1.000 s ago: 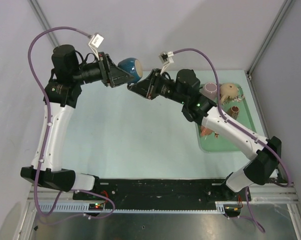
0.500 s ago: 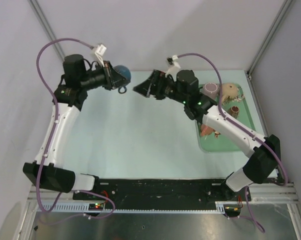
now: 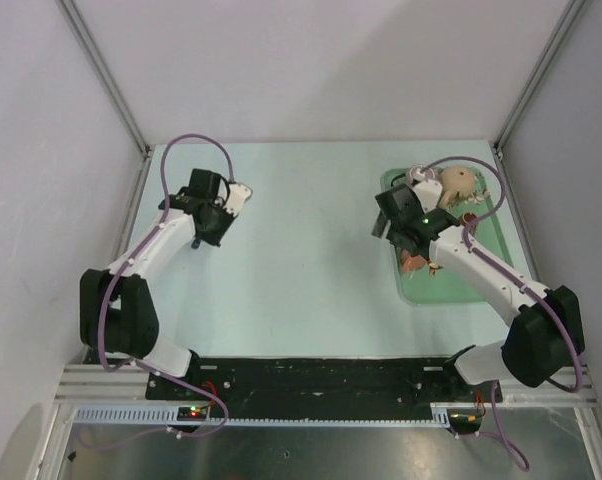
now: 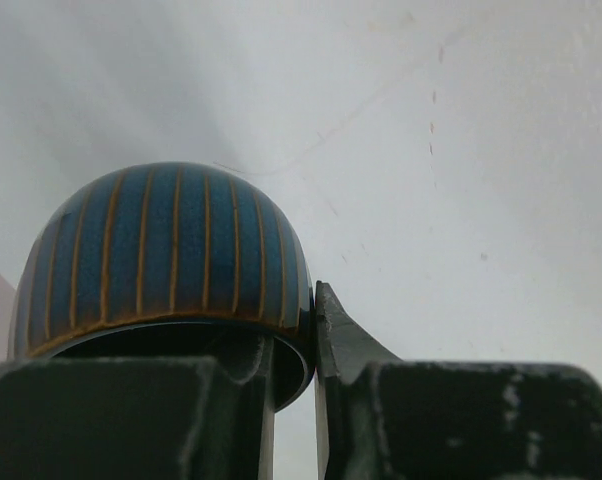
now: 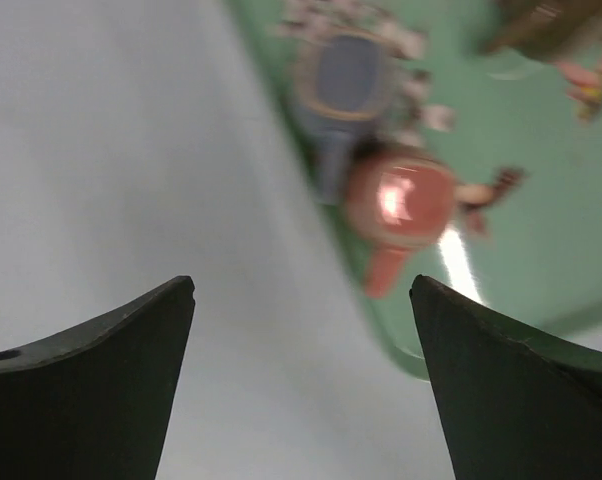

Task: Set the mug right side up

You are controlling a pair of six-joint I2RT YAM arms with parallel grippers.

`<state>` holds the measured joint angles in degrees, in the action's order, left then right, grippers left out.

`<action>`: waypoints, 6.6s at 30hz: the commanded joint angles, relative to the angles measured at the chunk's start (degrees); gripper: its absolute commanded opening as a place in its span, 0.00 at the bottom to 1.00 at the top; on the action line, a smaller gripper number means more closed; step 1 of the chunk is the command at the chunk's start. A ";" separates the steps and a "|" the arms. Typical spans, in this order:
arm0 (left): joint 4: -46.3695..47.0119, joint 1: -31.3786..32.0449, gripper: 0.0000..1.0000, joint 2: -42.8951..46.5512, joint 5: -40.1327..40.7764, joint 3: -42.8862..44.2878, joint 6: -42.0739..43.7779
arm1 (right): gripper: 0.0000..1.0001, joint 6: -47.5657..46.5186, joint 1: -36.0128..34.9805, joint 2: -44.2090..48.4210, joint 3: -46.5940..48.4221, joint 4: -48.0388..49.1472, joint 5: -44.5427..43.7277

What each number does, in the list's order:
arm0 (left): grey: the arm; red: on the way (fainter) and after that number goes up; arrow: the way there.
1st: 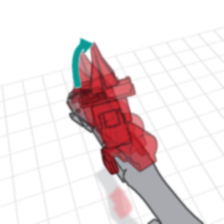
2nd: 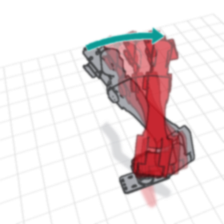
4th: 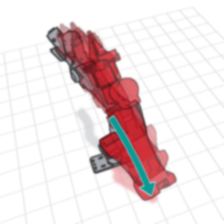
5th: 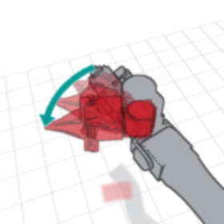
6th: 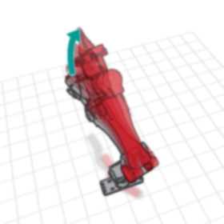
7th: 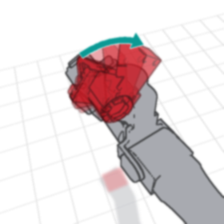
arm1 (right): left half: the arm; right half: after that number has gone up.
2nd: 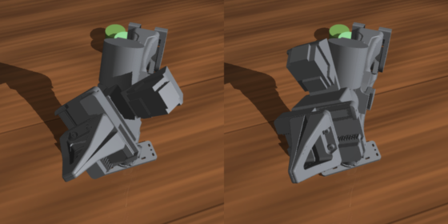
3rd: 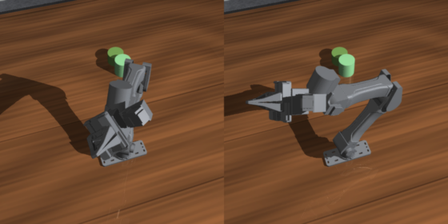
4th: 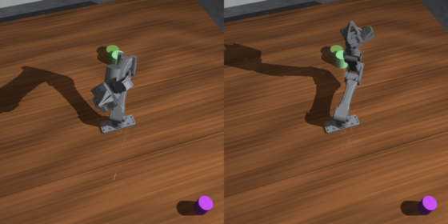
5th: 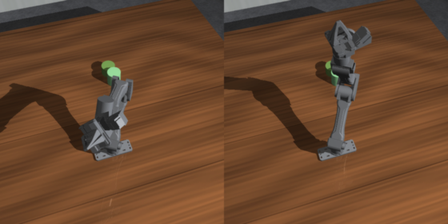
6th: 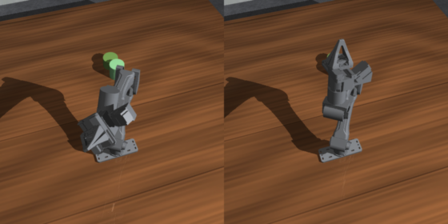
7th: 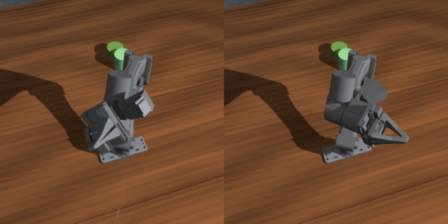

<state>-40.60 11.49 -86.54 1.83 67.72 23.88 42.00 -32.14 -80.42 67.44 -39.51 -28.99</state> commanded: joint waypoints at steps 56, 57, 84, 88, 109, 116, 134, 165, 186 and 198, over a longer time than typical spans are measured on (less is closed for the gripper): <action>-22.88 -7.27 0.99 -1.33 -52.13 39.15 -13.75 | 0.00 -10.99 0.32 26.32 -7.67 38.66 23.97; -22.87 -7.22 0.99 -1.34 -54.75 41.39 -15.96 | 0.00 -9.14 -0.47 24.90 -7.67 43.61 28.46; -20.12 -2.35 0.77 -1.55 -70.78 52.26 -34.47 | 0.00 3.43 -12.54 -1.67 8.00 67.17 44.09; -19.59 -2.19 0.59 -1.55 -70.80 51.70 -35.15 | 0.00 4.09 -13.87 -4.71 9.90 67.11 45.94; -16.29 14.05 0.00 -7.91 -2.75 19.52 -1.41 | 0.99 5.19 -7.80 5.14 -6.98 5.88 -17.51; -8.98 17.13 0.00 -13.68 2.17 12.61 0.41 | 0.95 9.13 0.26 4.09 -13.79 6.23 -17.61; -7.14 16.04 0.45 -16.08 -1.11 11.86 1.91 | 0.75 4.07 7.58 -7.15 -15.20 22.12 -6.85; -37.17 8.50 0.82 -10.66 -30.02 52.86 -5.55 | 0.00 -15.63 5.45 10.41 -8.99 24.97 0.85; -20.71 7.04 0.96 -9.00 -62.99 63.75 -31.05 | 0.00 -0.43 -13.34 8.90 -1.07 67.79 38.49; -17.64 6.84 0.06 -8.30 -65.91 59.22 -34.40 | 0.00 2.86 -13.56 -1.11 4.39 67.98 44.12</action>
<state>-59.22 17.26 -97.47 -62.57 129.12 -9.02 45.23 -44.99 -79.15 68.25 26.96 10.66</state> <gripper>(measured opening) 0.238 0.190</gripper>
